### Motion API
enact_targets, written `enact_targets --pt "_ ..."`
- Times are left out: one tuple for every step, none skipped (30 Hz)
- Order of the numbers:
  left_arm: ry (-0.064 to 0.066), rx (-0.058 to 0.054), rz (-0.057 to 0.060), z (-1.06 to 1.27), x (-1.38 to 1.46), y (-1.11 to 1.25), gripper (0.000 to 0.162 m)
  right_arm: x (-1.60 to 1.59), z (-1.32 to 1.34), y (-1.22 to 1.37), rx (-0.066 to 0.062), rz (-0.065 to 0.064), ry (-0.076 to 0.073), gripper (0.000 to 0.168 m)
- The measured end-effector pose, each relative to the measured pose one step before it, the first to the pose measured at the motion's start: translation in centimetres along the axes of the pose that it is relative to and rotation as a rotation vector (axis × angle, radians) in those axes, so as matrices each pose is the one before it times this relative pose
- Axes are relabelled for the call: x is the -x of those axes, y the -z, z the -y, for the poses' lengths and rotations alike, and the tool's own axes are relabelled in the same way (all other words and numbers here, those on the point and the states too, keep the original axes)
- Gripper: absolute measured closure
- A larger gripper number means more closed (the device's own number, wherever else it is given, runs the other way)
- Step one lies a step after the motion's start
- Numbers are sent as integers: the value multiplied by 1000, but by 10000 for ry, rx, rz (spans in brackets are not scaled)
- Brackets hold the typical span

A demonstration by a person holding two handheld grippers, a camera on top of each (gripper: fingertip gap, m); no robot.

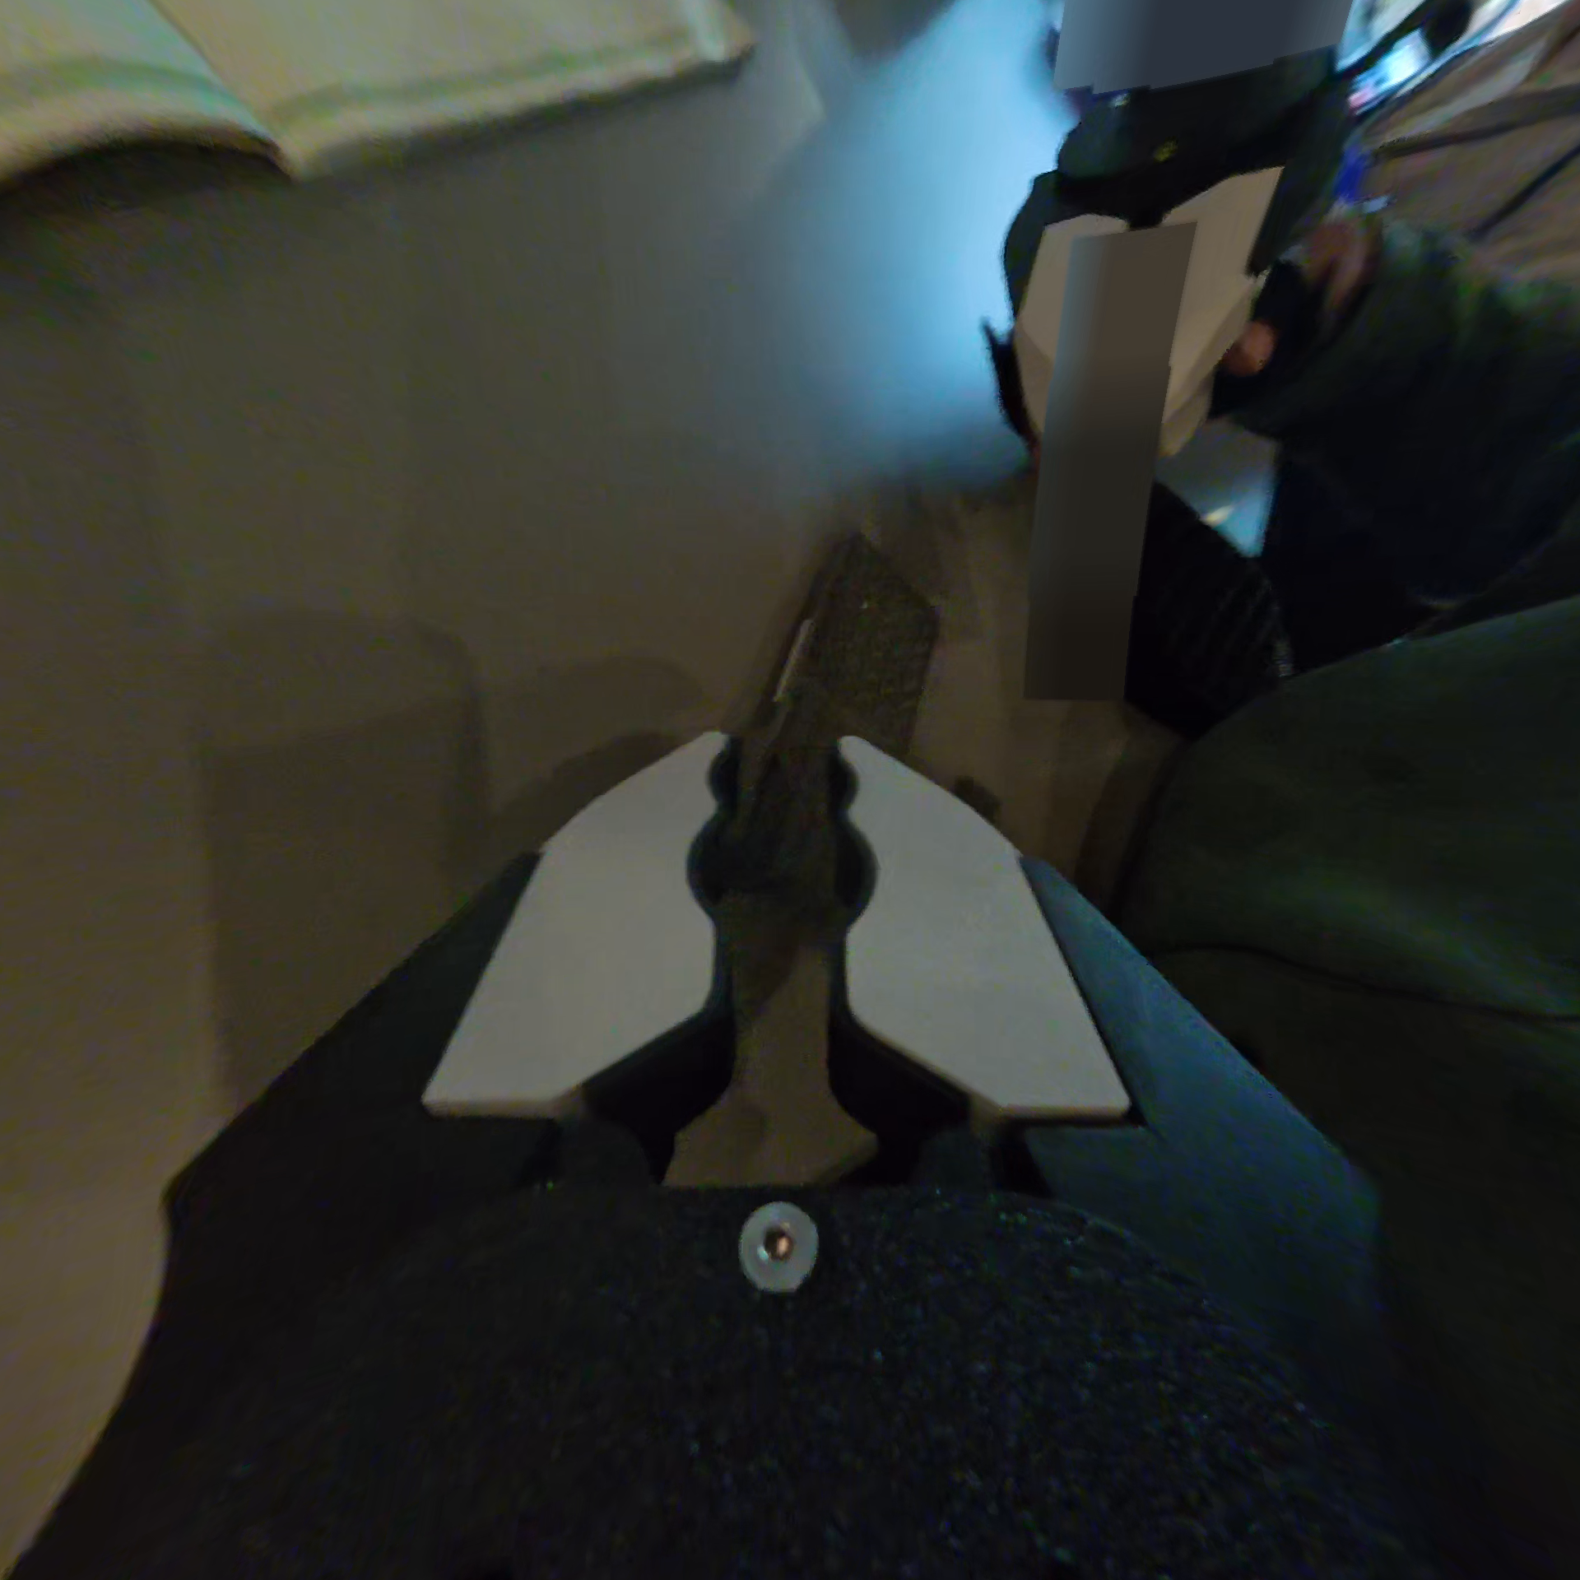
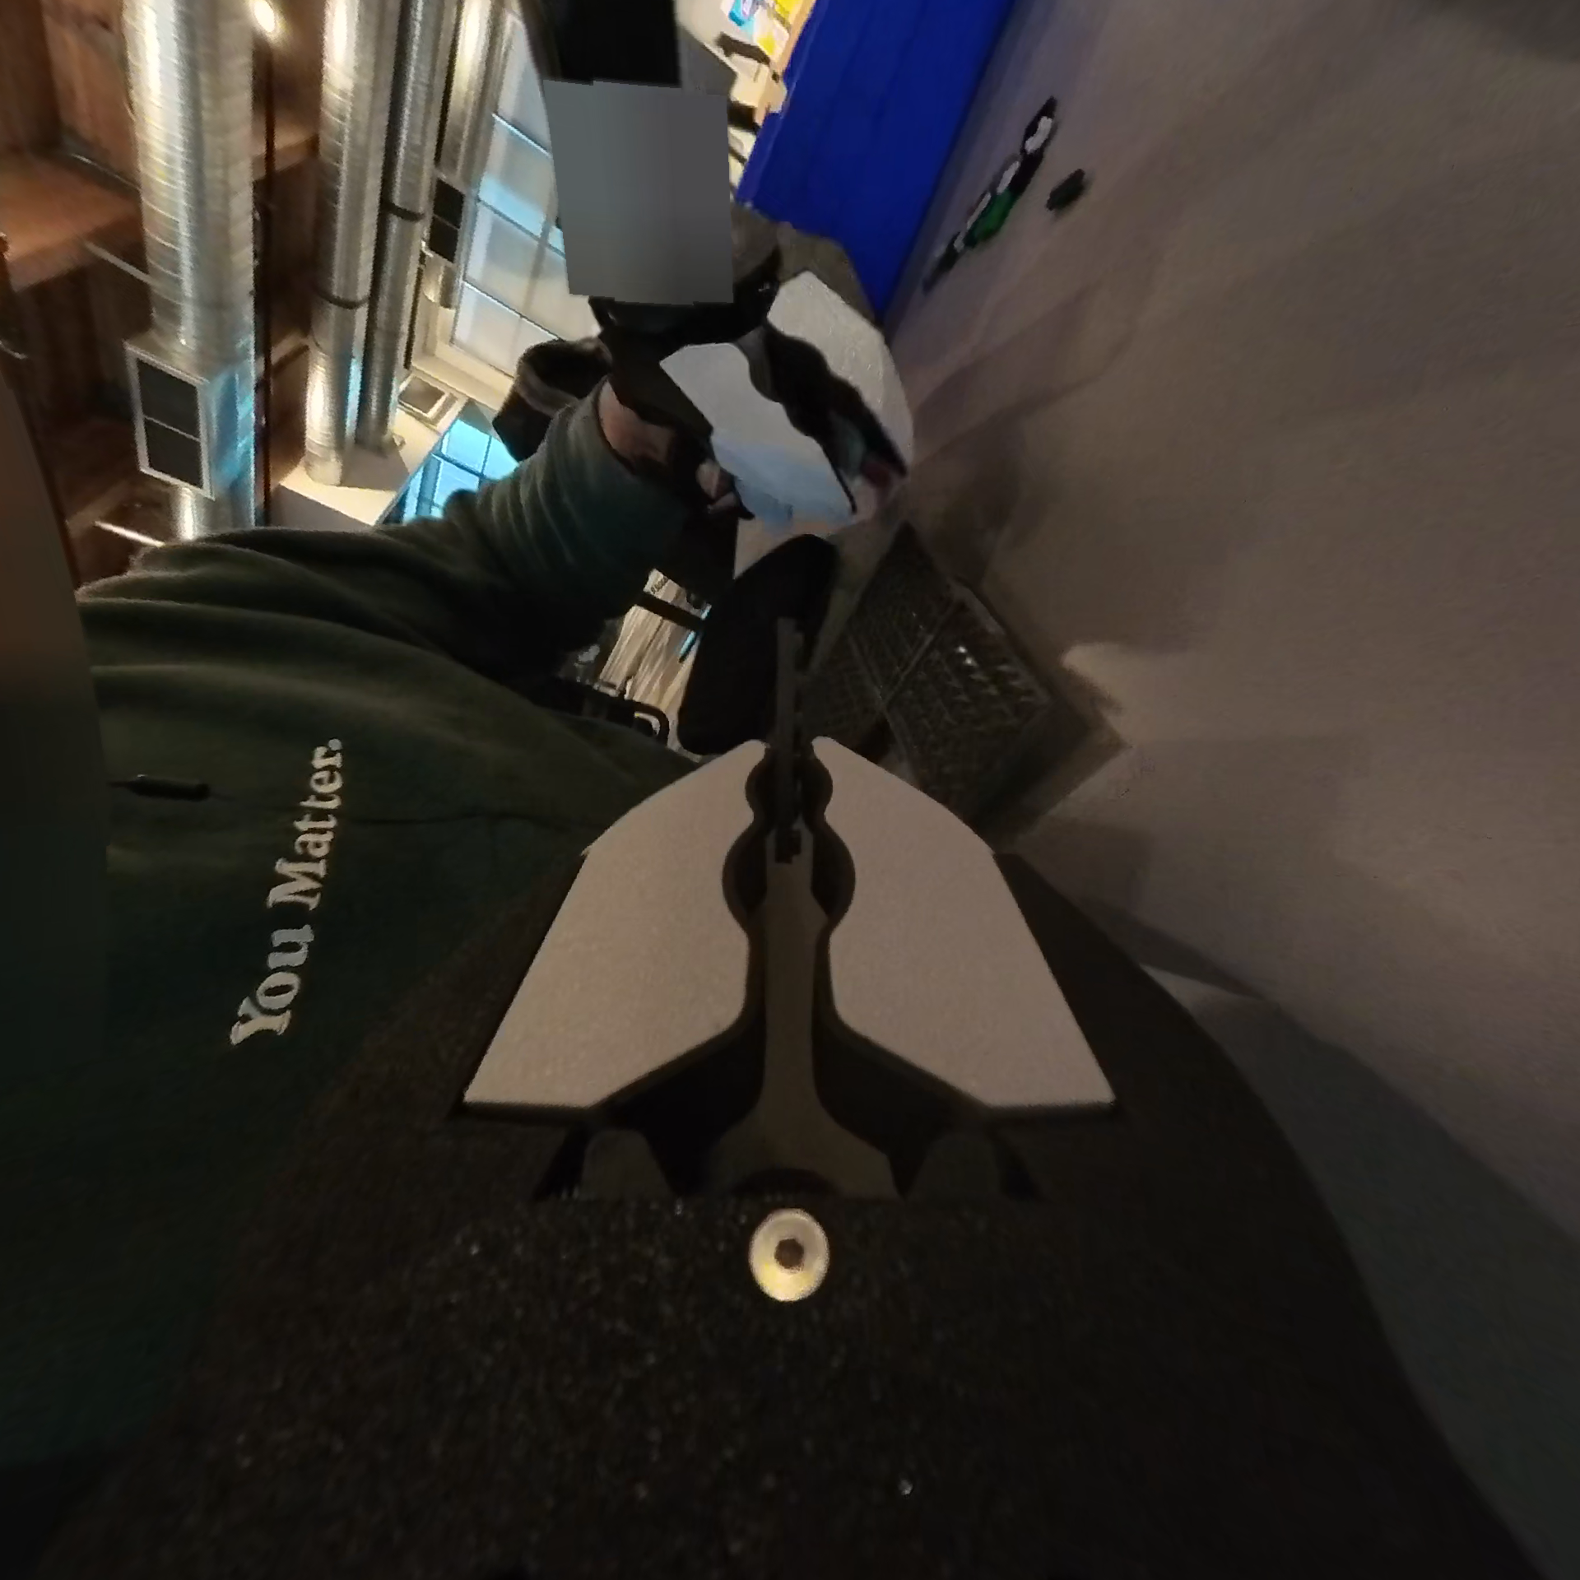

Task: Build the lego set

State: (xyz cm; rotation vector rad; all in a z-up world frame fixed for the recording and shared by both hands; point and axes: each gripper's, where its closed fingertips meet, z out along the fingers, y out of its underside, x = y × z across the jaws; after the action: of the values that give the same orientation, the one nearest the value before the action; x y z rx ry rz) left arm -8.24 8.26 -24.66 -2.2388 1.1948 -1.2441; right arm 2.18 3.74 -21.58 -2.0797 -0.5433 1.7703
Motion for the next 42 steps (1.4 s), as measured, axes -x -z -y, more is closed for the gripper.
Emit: enact_targets --pt "-220 26 271 -46 183 431 141 72 46 46 -54 35 10 164" --pt "-39 105 103 -205 -114 415 137 30 37 28 -47 17 12 164" --pt "90 136 29 -303 -265 376 133 5 24 8 -44 10 13 164" --pt "111 135 69 -422 -246 290 132 16 11 -18 -37 21 11 164" --pt "118 150 94 -553 -211 210 132 48 28 -33 -48 29 13 164" --pt "210 211 6 -721 -308 63 131 86 48 -65 -58 36 23 164" --pt "348 254 -79 -835 -372 -73 130 69 58 -71 -52 35 30 164" --pt "440 205 -117 -785 -347 -168 129 83 45 -104 -43 35 38 164" --pt "454 107 -150 -639 -274 -211 128 114 41 -113 -29 56 42 164" --pt "479 24 -182 -480 -199 -257 127 130 42 -129 -23 72 41 164" --pt "460 31 -159 -402 -72 -281 126 132 37 -107 -20 76 42 164" --pt "397 -16 -101 -238 63 -259 125 125 16 -110 -8 77 43 164" --pt "362 -36 -119 -124 49 -258 124 102 2 -81 -8 64 41 164" --pt "345 -32 -121 -75 33 -309 123 75 11 -55 -24 54 32 164" --pt "279 -45 -80 -16 77 -323 122 66 2 -35 -34 63 11 164" --pt "190 -134 -72 209 21 -232 125 61 9 -8 -37 66 1 164" --pt "148 -121 -45 312 3 -132 126 41 1 32 -38 50 5 164" --pt "104 -40 -29 244 33 -135 127 33 -4 54 -36 37 9 164" --pt "71 -14 -22 170 33 -172 129 13 10 84 -36 23 14 164" --pt "93 -4 -28 91 7 -223 132 -25 13 113 -38 -1 22 164" --pt "73 34 -41 -10 -73 -293 136 -37 30 116 -35 -16 27 164" --pt "50 70 -45 -104 -115 -336 139 -11 46 114 -39 -8 29 164" --pt "14 28 20 -42 -69 -301 143 9 69 109 -45 6 30 164" --pt "-47 -26 57 50 -13 -258 147 38 66 94 -41 16 39 164" --pt "-56 -82 -10 129 -92 -193 149 30 50 86 -24 11 56 164" --pt "23 -76 -68 155 -172 -151 149 -17 33 82 -17 -19 75 164" --pt "-15 -133 -65 255 -167 -100 150 -67 38 86 -23 -41 73 164" --pt "-73 -129 -7 277 -101 -58 150 -78 36 88 -30 -26 41 164" --pt "-87 -152 -21 314 -115 -32 150 -54 62 87 -57 -3 5 164" --pt "-84 -168 -70 343 -190 11 151 -51 82 91 -80 1 -17 164" --pt "-117 -193 -91 386 -232 62 151 -62 81 98 -85 -22 -18 164" --pt "-165 -213 -83 420 -248 86 152 -69 99 107 -91 -45 -9 164" --pt "-189 -226 -156 459 -333 92 152 -12 113 99 -107 -44 -10 164" --pt "-143 -254 -178 524 -331 91 153 22 150 105 -131 -36 -16 164" --pt "-168 -191 -122 470 -227 91 154 55 188 89 -143 -45 -13 164" --pt "-247 -243 -176 572 -293 90 154 39 193 89 -146 -62 -2 164" --pt "-218 -243 -110 568 -167 109 155 45 190 69 -152 -72 -2 164" --pt "-195 -224 -104 547 -123 94 155 46 188 67 -159 -78 -20 164" --pt "-128 -252 -156 556 -151 76 155 45 164 57 -165 -73 -28 164" --pt "-87 -217 -139 474 -94 42 155 47 130 39 -157 -74 -26 163" --pt "-67 -211 -143 411 -81 8 155 -2 108 32 -160 -94 -21 164" --pt "-41 -178 -131 316 -42 -26 155 -44 93 8 -173 -112 -32 164"
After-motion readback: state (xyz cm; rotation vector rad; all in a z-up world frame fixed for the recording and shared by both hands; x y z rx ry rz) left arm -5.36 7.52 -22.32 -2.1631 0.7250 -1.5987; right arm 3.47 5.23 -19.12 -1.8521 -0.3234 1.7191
